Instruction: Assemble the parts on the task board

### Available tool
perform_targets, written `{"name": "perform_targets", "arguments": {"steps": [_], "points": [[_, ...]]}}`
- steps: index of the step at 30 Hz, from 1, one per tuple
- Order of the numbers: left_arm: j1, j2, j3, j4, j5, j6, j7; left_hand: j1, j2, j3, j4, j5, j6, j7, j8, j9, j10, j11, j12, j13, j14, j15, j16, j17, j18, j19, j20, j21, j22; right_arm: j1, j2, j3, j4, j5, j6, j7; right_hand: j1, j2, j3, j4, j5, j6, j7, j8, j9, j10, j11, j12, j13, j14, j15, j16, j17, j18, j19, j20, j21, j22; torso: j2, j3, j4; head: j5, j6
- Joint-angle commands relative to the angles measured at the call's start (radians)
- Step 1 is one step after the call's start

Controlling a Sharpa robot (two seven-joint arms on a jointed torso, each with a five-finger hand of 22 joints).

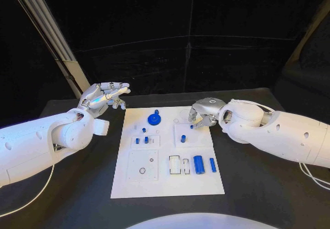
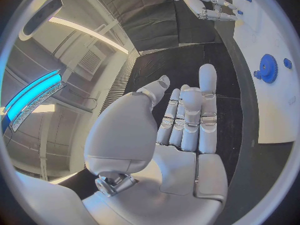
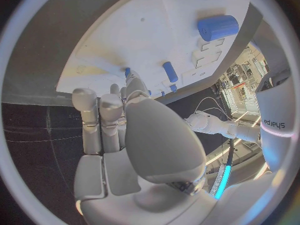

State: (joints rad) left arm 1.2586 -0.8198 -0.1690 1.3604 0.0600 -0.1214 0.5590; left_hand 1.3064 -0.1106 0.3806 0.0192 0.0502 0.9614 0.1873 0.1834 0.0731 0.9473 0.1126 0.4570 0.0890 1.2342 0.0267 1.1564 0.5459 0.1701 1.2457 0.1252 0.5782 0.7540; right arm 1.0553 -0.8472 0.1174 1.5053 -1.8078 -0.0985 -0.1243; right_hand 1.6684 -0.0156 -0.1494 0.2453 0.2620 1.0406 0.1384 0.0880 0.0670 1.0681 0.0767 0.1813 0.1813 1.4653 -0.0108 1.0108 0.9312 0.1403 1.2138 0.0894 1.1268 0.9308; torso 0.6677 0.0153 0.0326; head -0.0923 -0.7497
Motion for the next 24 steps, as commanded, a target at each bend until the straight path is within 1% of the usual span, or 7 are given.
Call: {"name": "perform_targets", "arguments": {"steps": [1,5,8,15,19,22,24], "points": [[0.001,-0.001,0.001,0.000,0.051,0.013,0.021,-0.001,0.014,-0.006,0.000,0.007,0.006,-0.002,0.006,-0.001,0.008,0.000,0.006,0.000,-0.008,0.000,-0.007,-0.004,0.013,-0.005,0.000,-0.008,-0.003,-0.002,0.003,0.000,0.002,-0.035,0.022,-0.006,0.001,-0.003,0.003,0.007,-0.003,-0.006,0.000,-0.004,0.000,-0.007,0.002,-0.006,-0.006,0.015,0.006,0.011,0.006,-0.009,0.009,0.001,0.008,0.007,0.000,0.0000,0.0018,0.004,-0.002],[0.001,0.000,0.000,-0.007,0.052,0.009,0.015,0.003,0.016,-0.005,-0.001,0.007,0.007,-0.002,0.008,-0.002,0.007,0.000,0.008,0.000,-0.013,-0.001,-0.012,-0.015,0.014,-0.005,0.000,-0.010,-0.005,-0.007,0.009,0.000,-0.004,-0.031,0.029,-0.002,0.007,0.004,0.012,0.007,-0.004,0.000,0.000,-0.007,0.001,0.001,0.001,-0.009,-0.020,0.020,0.007,0.027,0.020,-0.013,0.020,0.002,0.025,0.029,0.000,0.0010,0.0006,0.006,-0.002],[0.001,0.000,0.000,-0.009,0.053,0.010,0.012,0.004,0.018,-0.005,-0.002,0.007,0.007,-0.002,0.008,-0.002,0.007,0.000,0.009,0.000,-0.013,-0.001,-0.013,-0.017,0.014,-0.005,0.000,-0.011,-0.006,-0.010,0.013,0.000,-0.008,-0.027,0.035,0.001,0.017,0.013,0.033,0.009,-0.035,0.014,-0.001,-0.010,0.002,0.020,0.001,-0.015,-0.043,0.025,0.007,0.054,0.044,-0.019,0.036,0.002,0.050,0.061,0.001,0.0004,0.0009,0.007,-0.003],[0.001,0.001,0.000,-0.011,0.053,0.010,0.006,0.006,0.019,-0.004,-0.003,0.007,0.006,-0.002,0.009,-0.002,0.006,0.000,0.010,-0.001,-0.015,-0.001,-0.015,-0.021,0.013,-0.005,-0.001,-0.013,-0.007,-0.014,0.021,0.000,-0.013,-0.023,0.053,0.004,0.035,0.026,0.073,0.011,-0.056,0.041,-0.002,-0.010,0.004,0.053,-0.002,-0.023,-0.072,0.034,0.005,0.099,0.083,-0.029,0.064,0.002,0.094,0.119,0.001,0.0010,0.0010,0.010,-0.007],[0.001,0.001,0.000,-0.012,0.053,0.010,0.003,0.007,0.020,-0.004,-0.004,0.007,0.006,-0.002,0.009,-0.002,0.006,0.000,0.010,-0.001,-0.016,-0.001,-0.016,-0.024,0.013,-0.005,-0.001,-0.014,-0.008,-0.016,0.024,0.000,-0.015,-0.023,0.064,0.003,0.048,0.030,0.106,0.010,-0.084,0.057,-0.001,-0.011,0.004,0.075,-0.002,-0.030,-0.089,0.034,0.005,0.117,0.096,-0.033,0.072,0.001,0.112,0.143,0.000,0.0012,0.0003,0.011,-0.008],[0.001,0.001,0.000,-0.013,0.053,0.009,0.001,0.009,0.021,-0.003,-0.005,0.007,0.006,-0.002,0.010,-0.002,0.005,0.000,0.011,-0.002,-0.018,-0.001,-0.017,-0.027,0.013,-0.004,-0.001,-0.015,-0.009,-0.017,0.024,0.000,-0.016,-0.023,0.071,0.001,0.057,0.033,0.130,0.008,-0.094,0.067,-0.001,-0.011,0.004,0.090,-0.002,-0.034,-0.097,0.035,0.004,0.129,0.106,-0.036,0.079,0.001,0.126,0.160,0.000,0.0011,0.0000,0.012,-0.009],[0.001,0.001,0.000,-0.014,0.053,0.009,-0.001,0.009,0.021,-0.003,-0.005,0.007,0.006,-0.002,0.010,-0.002,0.005,0.000,0.011,-0.002,-0.018,-0.001,-0.017,-0.027,0.013,-0.004,-0.001,-0.015,-0.009,-0.017,0.025,0.000,-0.016,-0.024,0.075,-0.001,0.069,0.033,0.159,0.002,-0.106,0.076,-0.001,-0.012,0.004,0.101,-0.002,-0.040,-0.106,0.034,0.003,0.134,0.107,-0.036,0.080,0.001,0.132,0.167,0.000,0.0008,0.0000,0.011,-0.009]]}}
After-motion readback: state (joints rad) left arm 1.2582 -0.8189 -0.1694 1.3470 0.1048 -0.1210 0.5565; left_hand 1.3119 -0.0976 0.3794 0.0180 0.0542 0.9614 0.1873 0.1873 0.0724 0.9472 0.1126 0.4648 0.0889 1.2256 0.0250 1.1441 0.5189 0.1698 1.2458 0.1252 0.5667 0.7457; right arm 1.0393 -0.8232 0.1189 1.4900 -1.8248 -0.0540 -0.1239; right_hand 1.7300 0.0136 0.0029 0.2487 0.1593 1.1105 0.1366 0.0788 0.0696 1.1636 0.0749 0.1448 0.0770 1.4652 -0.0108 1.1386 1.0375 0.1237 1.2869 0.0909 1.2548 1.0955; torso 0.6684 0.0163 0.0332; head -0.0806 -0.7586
